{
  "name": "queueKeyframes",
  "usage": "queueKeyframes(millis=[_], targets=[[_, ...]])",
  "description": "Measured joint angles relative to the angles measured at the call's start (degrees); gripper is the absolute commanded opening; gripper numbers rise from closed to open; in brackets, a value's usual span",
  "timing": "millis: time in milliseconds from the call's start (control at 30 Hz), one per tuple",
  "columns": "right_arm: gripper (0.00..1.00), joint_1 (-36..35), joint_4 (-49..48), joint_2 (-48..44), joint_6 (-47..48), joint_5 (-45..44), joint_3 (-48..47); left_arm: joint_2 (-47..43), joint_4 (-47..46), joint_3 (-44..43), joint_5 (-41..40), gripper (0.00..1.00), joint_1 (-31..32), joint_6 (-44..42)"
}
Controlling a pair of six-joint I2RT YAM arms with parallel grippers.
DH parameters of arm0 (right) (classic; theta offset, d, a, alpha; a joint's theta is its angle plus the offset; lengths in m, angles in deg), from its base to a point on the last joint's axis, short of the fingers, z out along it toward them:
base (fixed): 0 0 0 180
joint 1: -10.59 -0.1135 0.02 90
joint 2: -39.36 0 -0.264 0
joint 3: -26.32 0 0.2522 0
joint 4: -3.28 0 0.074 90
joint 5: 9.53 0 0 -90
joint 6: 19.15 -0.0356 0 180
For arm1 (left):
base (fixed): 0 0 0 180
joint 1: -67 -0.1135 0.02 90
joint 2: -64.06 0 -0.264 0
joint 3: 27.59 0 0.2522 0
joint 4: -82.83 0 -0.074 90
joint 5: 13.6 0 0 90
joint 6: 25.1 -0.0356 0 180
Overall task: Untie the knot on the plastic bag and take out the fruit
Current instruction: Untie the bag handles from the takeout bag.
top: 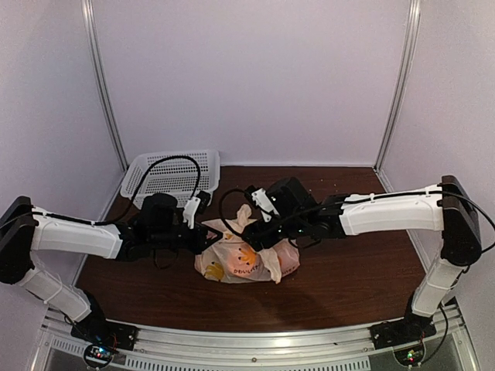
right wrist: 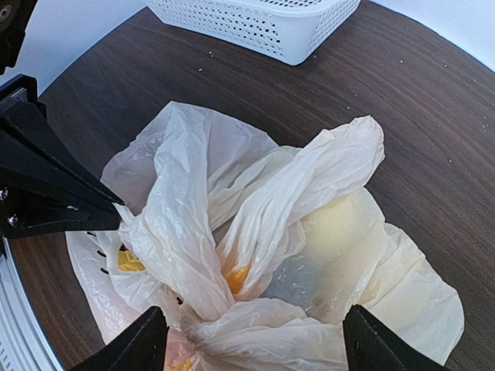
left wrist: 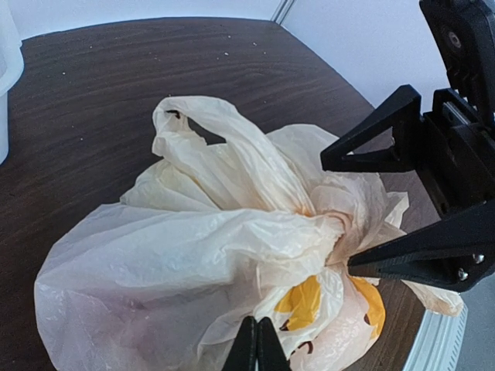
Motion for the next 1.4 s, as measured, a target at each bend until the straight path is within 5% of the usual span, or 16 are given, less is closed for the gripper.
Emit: queueKeyframes(millis=[467, 733, 967, 1133, 1400], targets=[[0.2, -0.79, -1.38, 0.11, -1.14, 0.11, 0.02, 0.0, 0.02, -0.11, -0.17, 0.02, 0.0, 0.02], [0.12, -0.94, -2.4, 0.09, -1.64, 0.11, 0.11, 0.09, 1.16, -2.4, -0.15, 0.52, 0.44, -0.48], [0.1, -0.94, -4.2, -0.2, -1.97, 0.26, 1.42, 1.84, 1.31, -5.88, -0.42, 0.7, 1.73, -0.39], [0.1, -0.94, -4.94, -0.24, -2.25, 0.46, 2.03, 4.7, 1.77, -7.91, -1.66, 0.68, 2.16, 0.2], [0.19, -0.94, -6.32, -0.76, -3.06, 0.72, 2.78, 6.67, 1.25, -8.74, -2.78, 0.29, 2.29, 2.82]])
